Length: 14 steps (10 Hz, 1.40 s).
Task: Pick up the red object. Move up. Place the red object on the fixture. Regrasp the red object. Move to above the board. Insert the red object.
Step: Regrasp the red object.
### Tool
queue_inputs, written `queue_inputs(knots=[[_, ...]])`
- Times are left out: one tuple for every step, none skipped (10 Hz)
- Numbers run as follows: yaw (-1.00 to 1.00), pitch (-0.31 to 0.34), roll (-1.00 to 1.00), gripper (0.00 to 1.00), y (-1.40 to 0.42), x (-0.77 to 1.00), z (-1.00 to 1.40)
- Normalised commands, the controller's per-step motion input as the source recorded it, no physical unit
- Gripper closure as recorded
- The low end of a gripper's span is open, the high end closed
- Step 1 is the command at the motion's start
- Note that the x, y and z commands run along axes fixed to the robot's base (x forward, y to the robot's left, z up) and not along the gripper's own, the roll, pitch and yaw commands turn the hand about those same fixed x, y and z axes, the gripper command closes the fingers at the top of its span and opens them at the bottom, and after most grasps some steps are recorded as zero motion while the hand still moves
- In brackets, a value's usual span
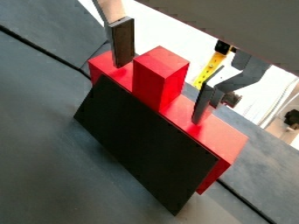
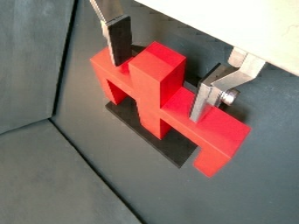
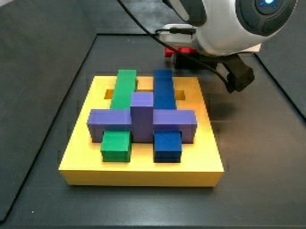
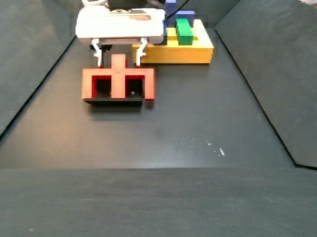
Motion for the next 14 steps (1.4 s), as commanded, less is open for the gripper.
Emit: queue_inputs(knots=[[0.03,-0.011,-0.18,0.0,0.12,0.0,0.0],[0.03,-0.023,-0.13,0.0,0.05,0.0,0.0],[0.0,0.0,0.0,0.0,0.0,0.0,0.0],[0.0,0.0,0.0,1.0,0.0,0.0,0.0],[0.0,0.0,0.0,1.0,0.0,0.0,0.0],[0.0,0.0,0.0,1.0,0.0,0.0,0.0],[0.0,0.0,0.0,1.0,0.0,0.0,0.0],[0.0,0.0,0.0,1.0,0.0,0.0,0.0],[0.0,0.0,0.0,1.0,0.0,0.0,0.0],[0.0,0.0,0.0,1.0,0.0,0.0,0.0],[0.0,0.0,0.0,1.0,0.0,0.0,0.0],[0.0,0.0,0.0,1.0,0.0,0.0,0.0],[0.0,0.0,0.0,1.0,0.0,0.0,0.0],[0.0,0.0,0.0,1.0,0.0,0.0,0.0]])
